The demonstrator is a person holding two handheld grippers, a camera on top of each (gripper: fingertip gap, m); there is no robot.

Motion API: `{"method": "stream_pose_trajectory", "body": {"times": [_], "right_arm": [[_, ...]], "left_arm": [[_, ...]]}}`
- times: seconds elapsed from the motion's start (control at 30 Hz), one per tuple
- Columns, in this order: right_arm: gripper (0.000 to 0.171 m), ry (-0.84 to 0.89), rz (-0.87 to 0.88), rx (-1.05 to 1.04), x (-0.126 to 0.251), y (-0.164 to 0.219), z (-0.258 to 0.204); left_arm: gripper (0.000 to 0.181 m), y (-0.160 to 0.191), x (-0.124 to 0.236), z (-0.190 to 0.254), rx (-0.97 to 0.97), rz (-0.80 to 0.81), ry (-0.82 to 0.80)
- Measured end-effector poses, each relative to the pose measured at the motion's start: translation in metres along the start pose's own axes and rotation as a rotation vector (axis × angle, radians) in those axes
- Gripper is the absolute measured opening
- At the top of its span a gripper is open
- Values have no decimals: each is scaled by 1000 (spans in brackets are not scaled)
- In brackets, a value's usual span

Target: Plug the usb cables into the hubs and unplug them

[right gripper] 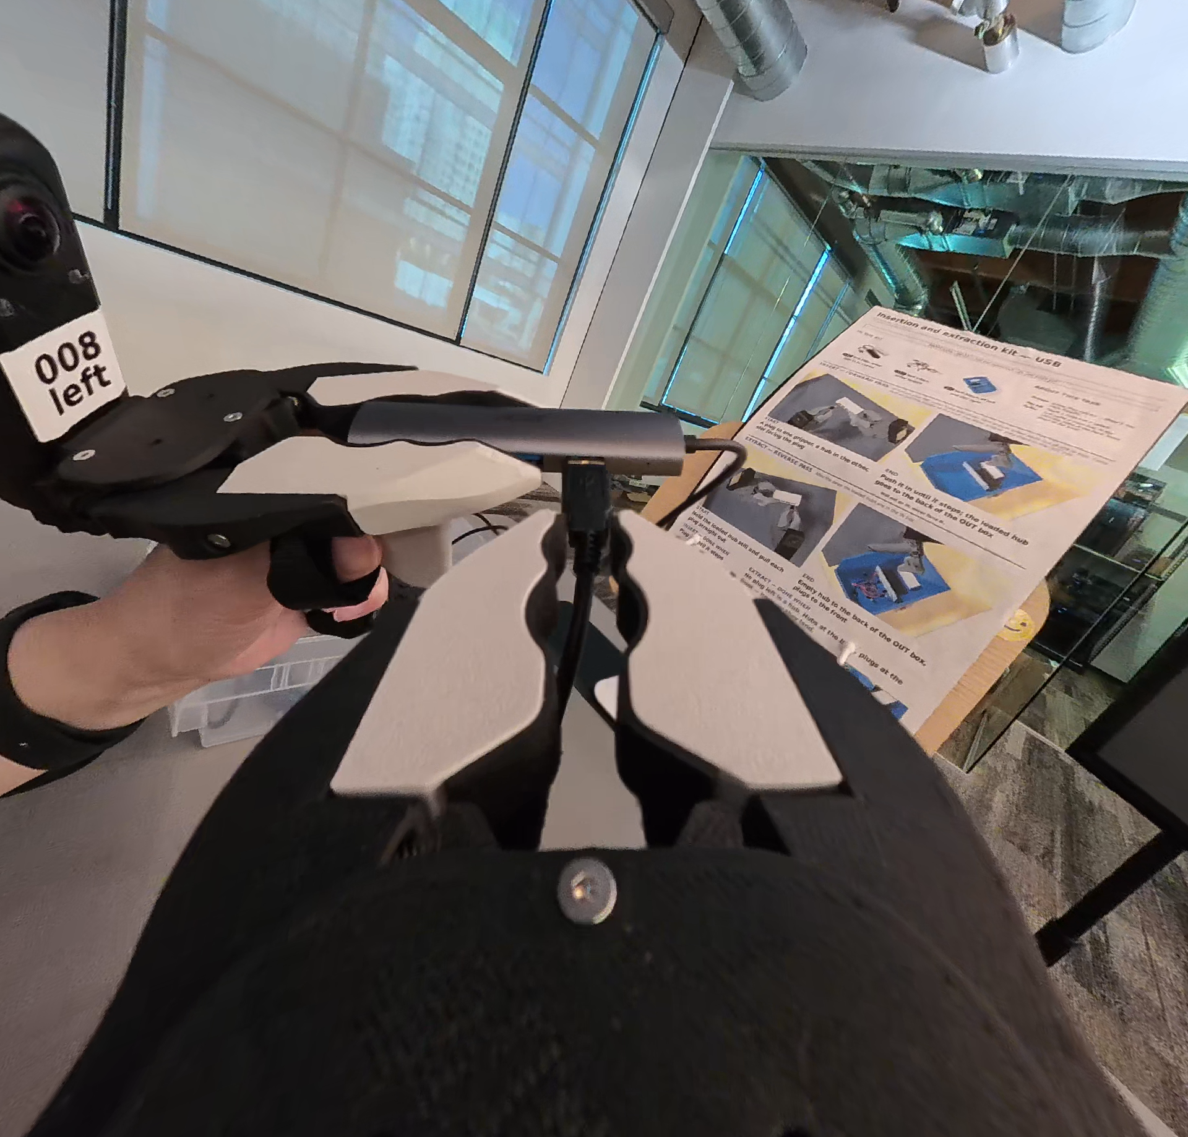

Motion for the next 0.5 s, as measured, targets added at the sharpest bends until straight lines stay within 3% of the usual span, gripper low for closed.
{"method": "stream_pose_trajectory", "body": {"times": [0.37,0.5], "right_arm": [[19,9,-13,11,-1,2,0],[14,-1,-10,-25,-2,2,0]], "left_arm": [[36,-2,0,1,1,5,-17],[36,-2,0,0,9,2,-14]]}}
Point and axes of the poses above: each gripper's, where its closed fingertips meet, x back along the fingers, y out of its underside, z = x × y across the jaws, the point moved 3 cm from there along x, back along the fingers, and after that the axes turned 1 degree about z, right-handed, at the moved point
